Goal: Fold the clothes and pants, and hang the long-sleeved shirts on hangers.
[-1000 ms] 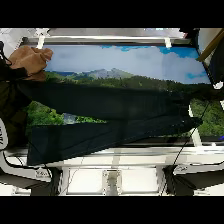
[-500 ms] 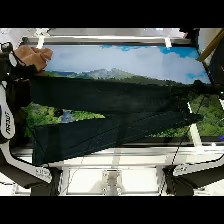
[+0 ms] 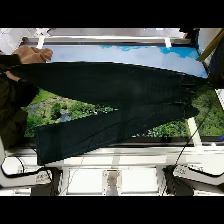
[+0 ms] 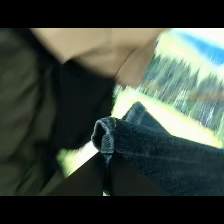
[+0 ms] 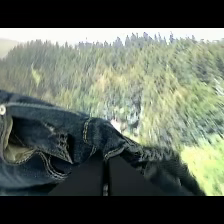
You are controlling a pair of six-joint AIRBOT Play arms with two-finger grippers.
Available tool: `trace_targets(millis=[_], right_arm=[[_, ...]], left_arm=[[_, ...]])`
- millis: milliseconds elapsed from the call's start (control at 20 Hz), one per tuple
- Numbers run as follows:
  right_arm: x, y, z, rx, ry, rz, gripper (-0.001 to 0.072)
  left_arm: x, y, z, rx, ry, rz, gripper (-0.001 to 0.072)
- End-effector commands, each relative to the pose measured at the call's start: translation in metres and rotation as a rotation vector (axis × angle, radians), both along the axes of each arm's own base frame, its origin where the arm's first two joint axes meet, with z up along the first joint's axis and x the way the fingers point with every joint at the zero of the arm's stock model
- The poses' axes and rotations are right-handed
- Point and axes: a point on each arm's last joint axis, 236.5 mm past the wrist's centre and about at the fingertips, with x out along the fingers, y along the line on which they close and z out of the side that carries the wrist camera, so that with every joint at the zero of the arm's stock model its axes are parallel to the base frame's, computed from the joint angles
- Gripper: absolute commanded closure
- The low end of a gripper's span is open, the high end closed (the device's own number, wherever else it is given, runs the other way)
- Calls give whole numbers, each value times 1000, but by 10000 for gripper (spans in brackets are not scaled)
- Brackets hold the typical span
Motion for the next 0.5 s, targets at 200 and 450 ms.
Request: trace_targets(millis=[200, 450], right_arm=[[-53, 8, 36, -55, 9, 26, 677], [-16, -12, -73, 51, 92, -66, 678]], left_arm=[[-87, -14, 32, -21, 98, 24, 693], [-31, 4, -115, -75, 425, 27, 693]])
